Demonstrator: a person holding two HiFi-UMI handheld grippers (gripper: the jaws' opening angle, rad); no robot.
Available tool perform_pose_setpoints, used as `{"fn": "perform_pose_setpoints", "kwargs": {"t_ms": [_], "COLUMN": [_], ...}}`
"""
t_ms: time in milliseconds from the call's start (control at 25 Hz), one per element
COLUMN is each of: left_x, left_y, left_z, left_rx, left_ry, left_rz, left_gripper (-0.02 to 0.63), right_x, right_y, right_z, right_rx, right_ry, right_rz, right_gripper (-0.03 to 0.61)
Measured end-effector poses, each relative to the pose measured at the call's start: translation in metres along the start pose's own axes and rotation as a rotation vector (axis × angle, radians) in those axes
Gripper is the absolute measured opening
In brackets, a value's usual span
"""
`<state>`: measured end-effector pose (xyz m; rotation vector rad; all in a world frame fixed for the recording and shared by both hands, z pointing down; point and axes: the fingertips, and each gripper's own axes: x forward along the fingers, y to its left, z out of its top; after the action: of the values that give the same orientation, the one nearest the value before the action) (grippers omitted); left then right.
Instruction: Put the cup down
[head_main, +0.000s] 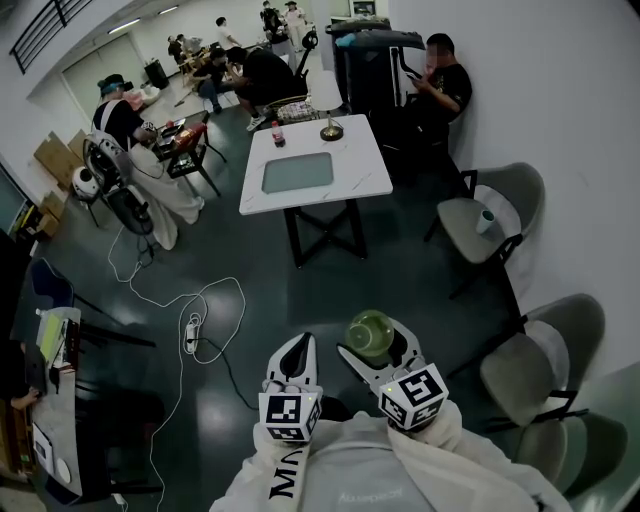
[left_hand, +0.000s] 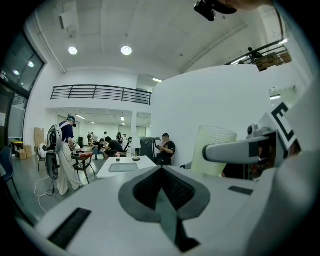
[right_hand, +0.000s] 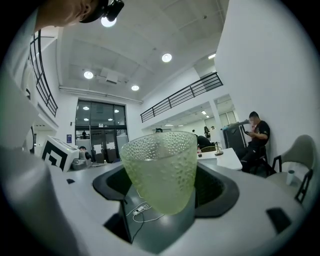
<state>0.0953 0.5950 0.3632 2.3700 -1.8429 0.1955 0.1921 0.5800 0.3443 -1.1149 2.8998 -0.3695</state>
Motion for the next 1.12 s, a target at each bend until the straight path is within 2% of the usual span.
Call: {"fn": "perform_pose_setpoints", "kwargs": {"t_ms": [480,920,1120], "left_x": [0.029,0.082,0.117], "left_y": [-0.006,0.018,0.048], "left_z": [0.008,0.006,-0.002], "left_rx": [0.024,0.023,0.018], "left_ry": [-0.034,-0.045,-0.032], "left_rz": [-0.015,-0.041,-0.042], "left_gripper": [0.011,0.011,0.011], "right_x": [0.011,0.053,0.093], "right_y": [-0.024,-0.058,-0.078], "right_z": [0.0,-0.001,-0.005], "right_rx": [0.005,-0.002,0.009], "right_ry": [-0.012,-0.019,-0.019], "right_rz": [0.015,-0.004,-0.015], "right_gripper": [0.38,0.38,0.38]}}
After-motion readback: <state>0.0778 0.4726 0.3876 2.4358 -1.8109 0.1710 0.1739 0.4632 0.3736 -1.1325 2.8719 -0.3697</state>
